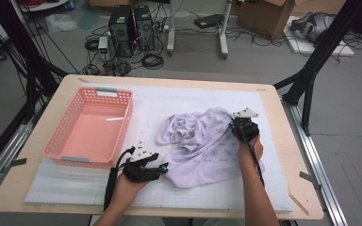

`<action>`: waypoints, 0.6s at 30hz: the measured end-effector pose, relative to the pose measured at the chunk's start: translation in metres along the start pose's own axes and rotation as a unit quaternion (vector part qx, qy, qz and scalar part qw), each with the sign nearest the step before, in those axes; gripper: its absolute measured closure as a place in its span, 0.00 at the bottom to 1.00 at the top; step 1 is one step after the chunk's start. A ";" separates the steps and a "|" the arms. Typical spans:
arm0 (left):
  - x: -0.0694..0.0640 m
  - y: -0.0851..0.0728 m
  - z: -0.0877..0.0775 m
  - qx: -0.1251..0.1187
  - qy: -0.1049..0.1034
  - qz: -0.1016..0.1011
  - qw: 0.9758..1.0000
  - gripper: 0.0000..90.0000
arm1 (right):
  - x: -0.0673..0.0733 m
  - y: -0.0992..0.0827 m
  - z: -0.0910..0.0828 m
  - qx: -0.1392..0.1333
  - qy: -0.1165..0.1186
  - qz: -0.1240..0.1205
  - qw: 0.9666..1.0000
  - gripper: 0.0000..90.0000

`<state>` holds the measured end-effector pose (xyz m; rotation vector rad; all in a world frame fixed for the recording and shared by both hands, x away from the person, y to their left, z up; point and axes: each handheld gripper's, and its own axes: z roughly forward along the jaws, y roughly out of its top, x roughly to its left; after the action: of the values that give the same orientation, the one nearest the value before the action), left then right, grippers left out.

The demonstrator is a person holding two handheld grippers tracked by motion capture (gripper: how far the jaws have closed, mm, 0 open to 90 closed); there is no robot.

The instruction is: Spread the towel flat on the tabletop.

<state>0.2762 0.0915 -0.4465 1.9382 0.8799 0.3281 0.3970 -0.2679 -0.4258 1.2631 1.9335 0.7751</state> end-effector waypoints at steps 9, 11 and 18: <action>0.001 0.003 0.000 -0.005 -0.005 -0.008 1.000 0.51 | -0.024 -0.016 -0.052 -0.065 0.115 0.055 0.990 0.62; 0.000 0.005 0.002 -0.005 -0.008 -0.006 1.000 0.51 | -0.030 -0.024 -0.065 -0.060 0.128 0.044 0.989 0.62; 0.005 0.025 0.031 0.038 0.002 -0.002 0.999 0.49 | -0.048 -0.067 -0.080 -0.003 0.151 0.017 0.988 0.59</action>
<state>0.3082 0.0676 -0.4423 2.0070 0.9095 0.2995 0.3116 -0.3443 -0.4204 1.2342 2.1489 1.0396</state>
